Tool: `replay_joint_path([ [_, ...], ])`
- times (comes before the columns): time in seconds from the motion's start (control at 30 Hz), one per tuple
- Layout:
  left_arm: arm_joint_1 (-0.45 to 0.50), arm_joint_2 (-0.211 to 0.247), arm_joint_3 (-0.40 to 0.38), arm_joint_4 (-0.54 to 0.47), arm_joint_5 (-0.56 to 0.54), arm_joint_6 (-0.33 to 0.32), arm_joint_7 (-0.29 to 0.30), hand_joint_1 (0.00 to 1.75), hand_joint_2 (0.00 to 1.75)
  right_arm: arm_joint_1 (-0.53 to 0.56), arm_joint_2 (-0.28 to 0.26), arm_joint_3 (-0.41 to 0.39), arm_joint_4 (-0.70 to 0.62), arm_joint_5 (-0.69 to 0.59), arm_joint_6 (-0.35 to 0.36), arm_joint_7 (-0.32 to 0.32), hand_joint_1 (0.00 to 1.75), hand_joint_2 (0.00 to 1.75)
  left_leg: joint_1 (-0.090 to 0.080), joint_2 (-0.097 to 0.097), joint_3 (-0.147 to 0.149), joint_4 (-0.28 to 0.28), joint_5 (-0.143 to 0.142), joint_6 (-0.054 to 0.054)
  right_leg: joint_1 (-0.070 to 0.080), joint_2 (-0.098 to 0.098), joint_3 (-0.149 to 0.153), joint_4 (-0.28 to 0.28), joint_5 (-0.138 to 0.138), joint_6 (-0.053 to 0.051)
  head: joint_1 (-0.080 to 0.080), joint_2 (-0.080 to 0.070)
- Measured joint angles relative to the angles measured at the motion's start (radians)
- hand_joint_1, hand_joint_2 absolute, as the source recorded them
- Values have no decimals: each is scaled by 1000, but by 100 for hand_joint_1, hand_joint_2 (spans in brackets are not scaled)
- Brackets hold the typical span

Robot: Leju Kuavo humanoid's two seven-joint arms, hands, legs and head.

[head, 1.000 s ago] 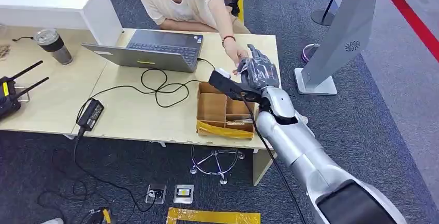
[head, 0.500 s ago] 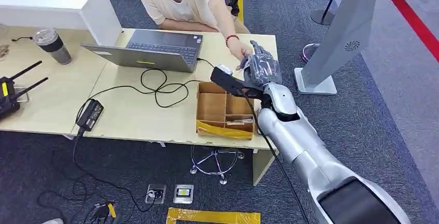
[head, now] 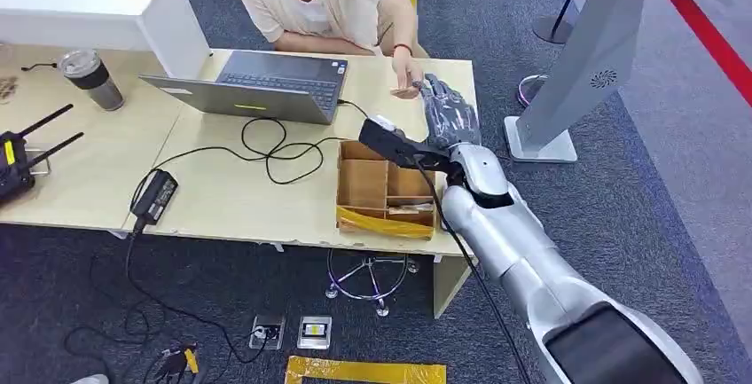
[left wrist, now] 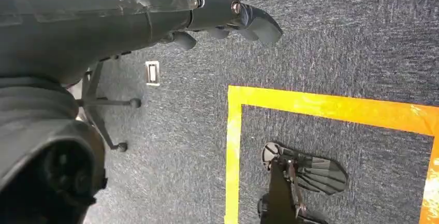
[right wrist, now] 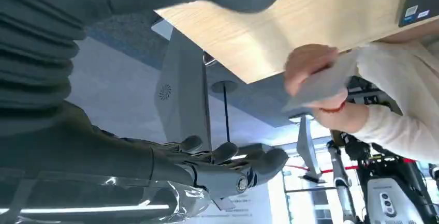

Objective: Pass the card to the sensor for recognition and then transmit it.

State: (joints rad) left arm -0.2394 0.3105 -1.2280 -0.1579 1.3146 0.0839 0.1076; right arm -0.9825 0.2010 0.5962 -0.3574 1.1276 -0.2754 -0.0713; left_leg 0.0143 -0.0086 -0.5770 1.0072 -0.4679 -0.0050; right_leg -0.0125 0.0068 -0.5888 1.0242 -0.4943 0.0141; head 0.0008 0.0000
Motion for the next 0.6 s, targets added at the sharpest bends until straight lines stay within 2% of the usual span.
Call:
replay_joint_path([
  [0.1,0,1,0,0,2,-4,0,0,0,-1,1,0,7,19,6,-15,0,0,0,0,0,0,0,0,0,0,0,0,0,0,0,0],
  [0.33,11,4,0,0,35,-17,-18,0,0,-1,-17,-25,7,-19,-50,-34,0,0,0,0,0,0,0,0,0,0,0,0,0,0,0,0],
  [0.47,34,7,0,0,54,-32,-56,0,0,1,-61,-68,4,-74,-64,-56,0,0,0,0,0,0,0,0,0,0,0,-1,0,0,0,0],
  [0.6,45,12,0,0,63,-47,-65,0,0,14,-131,-122,-21,-114,-23,-71,0,0,0,0,0,0,0,0,0,-1,0,-1,0,0,0,0],
])
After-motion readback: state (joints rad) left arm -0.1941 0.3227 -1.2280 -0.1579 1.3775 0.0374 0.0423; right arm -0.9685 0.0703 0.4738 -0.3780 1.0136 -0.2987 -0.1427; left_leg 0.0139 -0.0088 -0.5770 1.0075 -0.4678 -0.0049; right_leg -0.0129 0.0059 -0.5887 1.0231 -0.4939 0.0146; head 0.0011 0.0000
